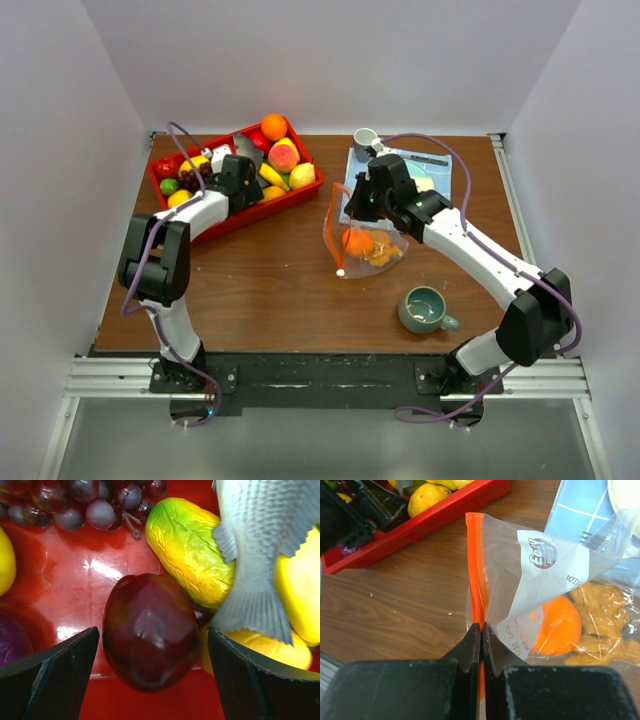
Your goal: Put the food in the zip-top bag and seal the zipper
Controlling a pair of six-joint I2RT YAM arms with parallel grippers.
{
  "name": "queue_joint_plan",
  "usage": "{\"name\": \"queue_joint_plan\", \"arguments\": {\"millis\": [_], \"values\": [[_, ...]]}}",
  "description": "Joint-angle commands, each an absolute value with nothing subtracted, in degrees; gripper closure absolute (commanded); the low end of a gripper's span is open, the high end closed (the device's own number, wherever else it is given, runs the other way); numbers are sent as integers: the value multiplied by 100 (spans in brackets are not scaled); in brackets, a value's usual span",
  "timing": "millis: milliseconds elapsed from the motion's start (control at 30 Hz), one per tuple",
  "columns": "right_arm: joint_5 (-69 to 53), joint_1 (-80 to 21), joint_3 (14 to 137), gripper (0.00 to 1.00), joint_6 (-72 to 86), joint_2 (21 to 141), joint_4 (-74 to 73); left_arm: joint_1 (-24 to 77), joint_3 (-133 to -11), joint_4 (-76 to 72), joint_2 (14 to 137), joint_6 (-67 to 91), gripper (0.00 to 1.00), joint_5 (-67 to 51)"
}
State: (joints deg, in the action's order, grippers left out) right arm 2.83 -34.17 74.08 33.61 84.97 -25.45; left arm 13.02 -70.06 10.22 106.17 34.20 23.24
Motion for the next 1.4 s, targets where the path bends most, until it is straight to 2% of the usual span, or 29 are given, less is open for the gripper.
{"name": "queue_joint_plan", "arguments": {"millis": [0, 133, 233, 267, 333, 367, 433, 467, 733, 867, 1033, 1367], "values": [[97, -3428, 7339, 100, 3401, 8411, -2241, 1222, -7312, 923, 10871, 3305, 6, 2487], [105, -3428, 7278, 100, 3357, 8403, -2267, 1187, -7207, 809, 10925, 3384, 12, 2452], [140, -3428, 7251, 100, 3331, 8367, -2276, 1151, -7146, 756, 10855, 3384, 23, 2391], [132, -3428, 7251, 100, 3331, 8358, -2294, 1151, -7146, 765, 10820, 3366, 37, 2382], [123, -3428, 7251, 100, 3331, 8341, -2294, 1151, -7111, 774, 10618, 3349, 46, 2417], [97, -3428, 7251, 100, 3331, 8315, -2294, 1151, -7058, 773, 10530, 3314, 54, 2426], [88, -3419, 7269, 100, 3340, 8314, -2320, 1143, -7014, 800, 10249, 3278, 60, 2461], [97, -3436, 7277, 100, 3349, 8288, -2312, 1143, -6979, 800, 10161, 3235, 67, 2470], [44, -3428, 7242, 100, 3384, 8367, -2198, 1090, -6812, 940, 9414, 3208, 80, 2075], [18, -3428, 7242, 100, 3410, 8402, -2145, 1090, -6680, 958, 9089, 3199, 83, 1706], [-192, -3428, 7400, 100, 3454, 8613, -2004, 1195, -6286, 861, 8430, 3348, 86, 275], [-211, -3428, 7488, 100, 3638, 8631, -1933, 2811, -5441, -164, 7383, 4367, 86, -1177]]}}
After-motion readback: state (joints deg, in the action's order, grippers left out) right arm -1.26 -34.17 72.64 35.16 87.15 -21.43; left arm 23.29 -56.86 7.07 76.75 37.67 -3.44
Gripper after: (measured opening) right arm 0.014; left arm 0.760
